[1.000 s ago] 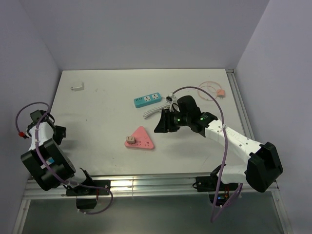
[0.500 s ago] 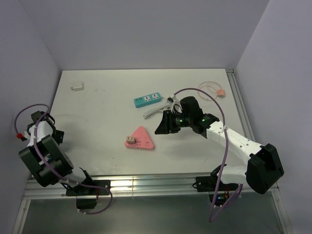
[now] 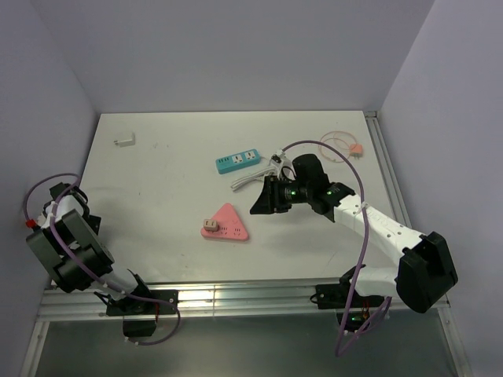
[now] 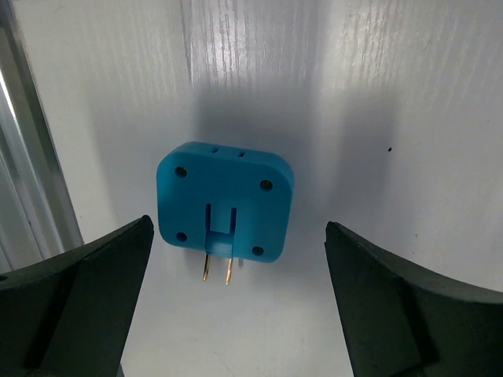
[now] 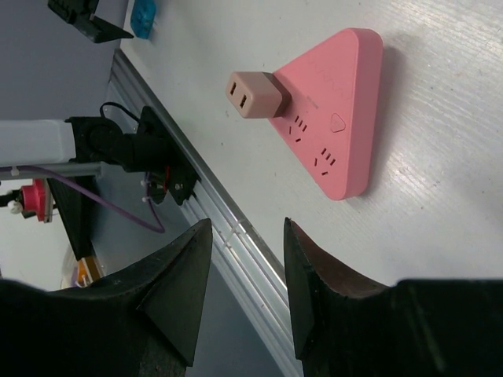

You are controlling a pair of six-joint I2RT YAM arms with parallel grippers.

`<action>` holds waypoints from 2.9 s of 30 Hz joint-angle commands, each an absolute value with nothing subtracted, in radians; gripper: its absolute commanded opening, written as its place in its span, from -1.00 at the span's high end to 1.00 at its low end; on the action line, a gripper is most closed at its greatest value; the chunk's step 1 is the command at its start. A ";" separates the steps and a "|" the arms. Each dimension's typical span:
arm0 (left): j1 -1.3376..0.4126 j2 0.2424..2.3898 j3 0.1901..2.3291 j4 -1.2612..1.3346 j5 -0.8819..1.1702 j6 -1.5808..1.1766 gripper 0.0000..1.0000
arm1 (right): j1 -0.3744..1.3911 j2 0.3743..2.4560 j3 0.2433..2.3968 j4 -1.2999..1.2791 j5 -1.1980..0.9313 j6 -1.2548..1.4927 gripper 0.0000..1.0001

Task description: Insert the plug

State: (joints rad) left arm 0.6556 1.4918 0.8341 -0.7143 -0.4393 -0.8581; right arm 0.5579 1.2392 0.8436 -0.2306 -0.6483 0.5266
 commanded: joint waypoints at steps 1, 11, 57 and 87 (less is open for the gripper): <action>0.664 1.480 0.810 -0.675 -0.426 -0.873 -0.92 | 0.551 1.212 0.834 -0.196 -0.675 0.525 0.03; 0.673 1.548 0.756 -0.624 -0.376 -0.923 -0.86 | 0.542 1.198 0.844 -0.210 -0.670 0.522 0.03; -0.392 0.879 0.847 -0.483 -0.097 -0.787 0.99 | 0.520 1.151 0.793 -0.254 -0.566 0.563 -0.99; -1.474 1.230 1.051 -0.355 -0.588 -0.351 0.99 | 0.512 1.019 0.890 -0.563 -0.787 0.495 -0.48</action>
